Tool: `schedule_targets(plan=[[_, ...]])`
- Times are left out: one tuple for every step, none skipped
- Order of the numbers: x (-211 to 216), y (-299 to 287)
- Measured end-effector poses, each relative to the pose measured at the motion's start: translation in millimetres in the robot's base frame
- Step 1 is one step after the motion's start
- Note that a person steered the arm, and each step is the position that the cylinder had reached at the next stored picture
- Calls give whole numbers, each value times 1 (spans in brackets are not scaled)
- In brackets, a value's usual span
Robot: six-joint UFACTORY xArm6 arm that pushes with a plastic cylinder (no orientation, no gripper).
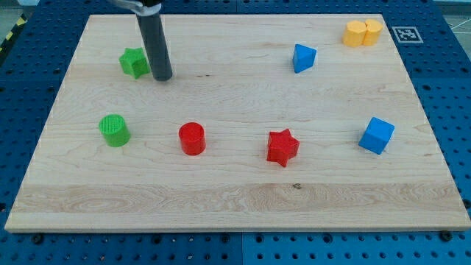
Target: Move the green star towards top left
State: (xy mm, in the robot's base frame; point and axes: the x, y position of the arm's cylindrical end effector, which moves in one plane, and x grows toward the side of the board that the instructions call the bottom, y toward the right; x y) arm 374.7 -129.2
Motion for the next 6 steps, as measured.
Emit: schedule_targets(plan=[[8,-2],[11,-17],[-9,-30],[-35,-43],[-55,-58],[-70,-73]])
